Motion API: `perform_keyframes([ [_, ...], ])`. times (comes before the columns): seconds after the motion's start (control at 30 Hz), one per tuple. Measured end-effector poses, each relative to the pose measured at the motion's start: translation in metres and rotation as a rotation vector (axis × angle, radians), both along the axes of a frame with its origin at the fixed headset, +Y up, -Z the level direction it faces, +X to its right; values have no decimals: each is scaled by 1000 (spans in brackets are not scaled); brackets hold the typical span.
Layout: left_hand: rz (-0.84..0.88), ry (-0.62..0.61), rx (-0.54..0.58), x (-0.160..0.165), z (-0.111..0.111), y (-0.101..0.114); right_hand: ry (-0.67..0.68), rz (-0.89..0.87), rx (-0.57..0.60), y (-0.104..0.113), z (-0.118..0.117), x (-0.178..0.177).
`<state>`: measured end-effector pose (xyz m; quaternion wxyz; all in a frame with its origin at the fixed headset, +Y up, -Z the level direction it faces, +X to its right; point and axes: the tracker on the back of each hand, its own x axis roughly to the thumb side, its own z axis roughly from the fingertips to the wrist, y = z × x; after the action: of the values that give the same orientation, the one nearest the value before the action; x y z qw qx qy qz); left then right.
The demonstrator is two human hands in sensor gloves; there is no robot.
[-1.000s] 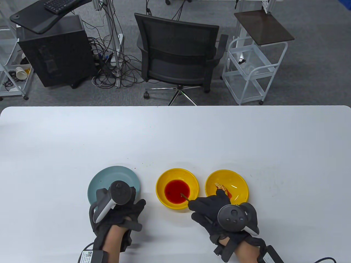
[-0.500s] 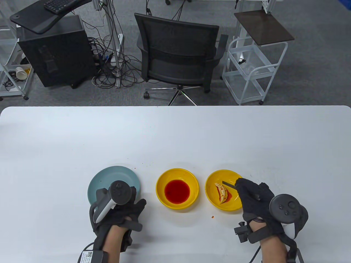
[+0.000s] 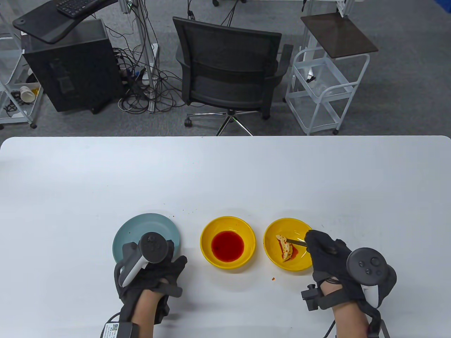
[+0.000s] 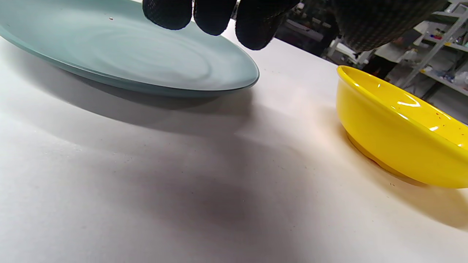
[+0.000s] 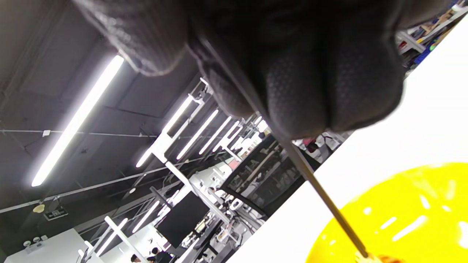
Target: Dip chopsticks into soy sauce and dot onto dumpling
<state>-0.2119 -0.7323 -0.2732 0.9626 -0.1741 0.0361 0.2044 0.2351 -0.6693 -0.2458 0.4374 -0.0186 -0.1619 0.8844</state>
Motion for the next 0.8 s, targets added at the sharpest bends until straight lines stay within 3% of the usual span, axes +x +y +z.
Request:
perform_keyframes([
  [0.43, 0, 3, -5, -1, 1, 0, 3, 0, 48, 8, 5, 1],
  [0.8, 1, 1, -3, -1, 1, 0, 66, 72, -64, -6, -4, -8],
])
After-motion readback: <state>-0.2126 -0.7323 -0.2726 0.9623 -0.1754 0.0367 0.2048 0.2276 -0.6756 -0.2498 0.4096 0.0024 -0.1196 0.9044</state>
